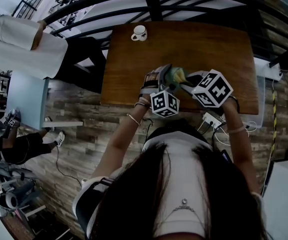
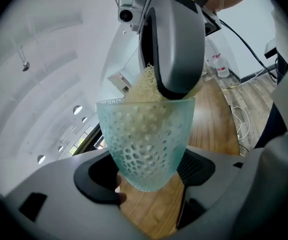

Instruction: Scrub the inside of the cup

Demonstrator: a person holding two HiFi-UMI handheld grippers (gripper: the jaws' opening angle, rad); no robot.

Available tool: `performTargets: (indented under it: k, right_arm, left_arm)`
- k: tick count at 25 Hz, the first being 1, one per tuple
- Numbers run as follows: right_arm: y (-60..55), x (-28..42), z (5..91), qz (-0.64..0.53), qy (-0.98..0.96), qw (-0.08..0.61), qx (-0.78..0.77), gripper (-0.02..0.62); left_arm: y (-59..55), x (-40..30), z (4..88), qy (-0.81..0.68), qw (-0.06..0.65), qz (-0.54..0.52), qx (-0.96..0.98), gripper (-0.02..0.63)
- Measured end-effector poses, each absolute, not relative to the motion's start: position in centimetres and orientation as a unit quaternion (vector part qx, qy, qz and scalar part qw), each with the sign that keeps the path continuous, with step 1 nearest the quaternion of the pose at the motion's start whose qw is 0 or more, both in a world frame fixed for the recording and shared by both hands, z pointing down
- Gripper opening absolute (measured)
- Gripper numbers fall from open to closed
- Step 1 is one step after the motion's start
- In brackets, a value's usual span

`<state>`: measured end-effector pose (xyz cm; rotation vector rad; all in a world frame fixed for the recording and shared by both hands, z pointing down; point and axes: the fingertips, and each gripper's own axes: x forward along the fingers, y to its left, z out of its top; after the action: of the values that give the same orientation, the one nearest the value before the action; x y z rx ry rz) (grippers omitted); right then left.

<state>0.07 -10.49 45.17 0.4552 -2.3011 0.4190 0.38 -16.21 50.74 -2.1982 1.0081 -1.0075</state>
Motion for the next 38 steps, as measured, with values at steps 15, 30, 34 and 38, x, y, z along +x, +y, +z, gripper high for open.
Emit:
performTargets:
  k: [15, 30, 34, 38]
  right_arm:
    - [-11.6, 0.6, 44.8, 0.172, -0.899, 0.346, 0.205, 0.08]
    - [-13.8, 1.7, 43.8, 0.177, -0.903, 0.307, 0.244, 0.08]
    - [-14.5, 2.4, 43.7, 0.174, -0.902, 0.287, 0.27, 0.08]
    - [-15.0, 3.3, 43.8, 0.18, -0.9, 0.265, 0.295, 0.08]
  left_arm:
    - [-17.0, 0.6, 52.1, 0.385, 0.167, -0.363, -0.832, 0.35]
    - [-18.6, 0.2, 52.2, 0.408, 0.089, -0.345, -0.841, 0.35]
    - [-18.8, -0.1, 52.4, 0.421, 0.054, -0.333, -0.842, 0.35]
    - [-18.8, -0.1, 52.4, 0.427, 0.034, -0.324, -0.844, 0.35]
